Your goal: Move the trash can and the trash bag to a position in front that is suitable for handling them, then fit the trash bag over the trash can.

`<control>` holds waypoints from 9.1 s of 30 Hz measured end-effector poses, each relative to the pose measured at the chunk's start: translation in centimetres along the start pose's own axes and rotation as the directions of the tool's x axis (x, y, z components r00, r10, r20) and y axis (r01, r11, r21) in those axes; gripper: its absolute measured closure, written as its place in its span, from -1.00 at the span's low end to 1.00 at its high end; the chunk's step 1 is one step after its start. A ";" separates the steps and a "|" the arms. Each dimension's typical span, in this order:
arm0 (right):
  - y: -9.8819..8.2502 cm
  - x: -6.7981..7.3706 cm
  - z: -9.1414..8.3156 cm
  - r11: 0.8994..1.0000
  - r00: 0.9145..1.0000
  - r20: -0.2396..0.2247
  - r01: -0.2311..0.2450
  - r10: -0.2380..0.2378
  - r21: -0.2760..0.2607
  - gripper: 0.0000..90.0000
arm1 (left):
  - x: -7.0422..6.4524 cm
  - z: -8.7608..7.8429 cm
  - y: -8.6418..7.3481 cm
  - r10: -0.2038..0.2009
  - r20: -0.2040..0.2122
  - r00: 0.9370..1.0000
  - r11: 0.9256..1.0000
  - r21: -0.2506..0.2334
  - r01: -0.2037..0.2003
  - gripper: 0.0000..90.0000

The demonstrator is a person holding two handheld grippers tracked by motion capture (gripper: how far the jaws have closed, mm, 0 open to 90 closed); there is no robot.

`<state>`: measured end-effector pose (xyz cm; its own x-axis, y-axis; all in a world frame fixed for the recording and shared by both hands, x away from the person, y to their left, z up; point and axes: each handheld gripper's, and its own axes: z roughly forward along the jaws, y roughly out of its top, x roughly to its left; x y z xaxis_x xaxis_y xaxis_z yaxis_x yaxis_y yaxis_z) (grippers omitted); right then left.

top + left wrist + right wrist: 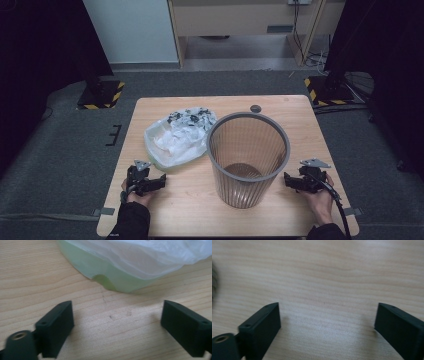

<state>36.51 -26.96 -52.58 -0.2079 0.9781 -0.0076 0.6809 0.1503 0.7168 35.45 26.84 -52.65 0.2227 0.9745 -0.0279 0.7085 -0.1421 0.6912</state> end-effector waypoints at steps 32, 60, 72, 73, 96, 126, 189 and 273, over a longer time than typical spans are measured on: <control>5.4 -0.4 -7.5 0.944 0.994 -0.108 -0.032 -0.005 -0.330 -0.43 | -5.7 -6.7 7.1 0.055 0.097 0.994 0.942 -0.336 -0.020 -0.28; 8.5 7.0 -10.5 0.894 0.992 -0.093 0.037 -0.088 -0.447 0.15 | -12.9 -7.6 9.7 0.169 0.185 0.968 0.925 -0.370 -0.090 0.23; 9.0 9.5 -9.7 0.894 0.988 -0.106 0.055 -0.113 -0.445 -0.04 | -9.8 -7.5 8.9 0.166 0.142 0.976 0.928 -0.356 -0.106 0.13; 9.0 9.4 -9.6 0.894 0.988 -0.105 0.059 -0.117 -0.444 -0.09 | -9.1 -7.2 9.0 0.156 0.122 0.980 0.931 -0.350 -0.105 0.11; 3.3 2.0 -4.9 0.951 0.975 -0.152 0.114 -0.163 -0.288 -0.64 | 0.1 2.0 6.3 0.131 0.100 0.986 0.980 -0.165 -0.113 -0.32; 0.5 1.3 -2.5 0.979 0.966 -0.180 0.168 -0.187 -0.119 -0.74 | 0.4 -5.5 1.1 0.127 0.109 0.986 0.980 -0.171 -0.107 -0.52; 0.6 1.7 -1.3 0.985 0.967 -0.190 0.167 -0.171 -0.035 -0.81 | 0.2 0.2 4.0 0.036 0.035 0.999 0.999 -0.033 -0.035 0.97; -1.1 2.2 0.6 0.986 0.969 -0.182 0.167 -0.164 0.001 -0.99 | -8.2 -22.8 13.4 0.172 0.170 0.970 0.606 -0.795 0.032 0.97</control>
<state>35.72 -24.94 -53.85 -0.4412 0.8974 0.0016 0.6374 0.3122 0.7045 27.91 20.90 -26.70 0.4516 0.8917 -0.0312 -0.0955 0.0831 0.9920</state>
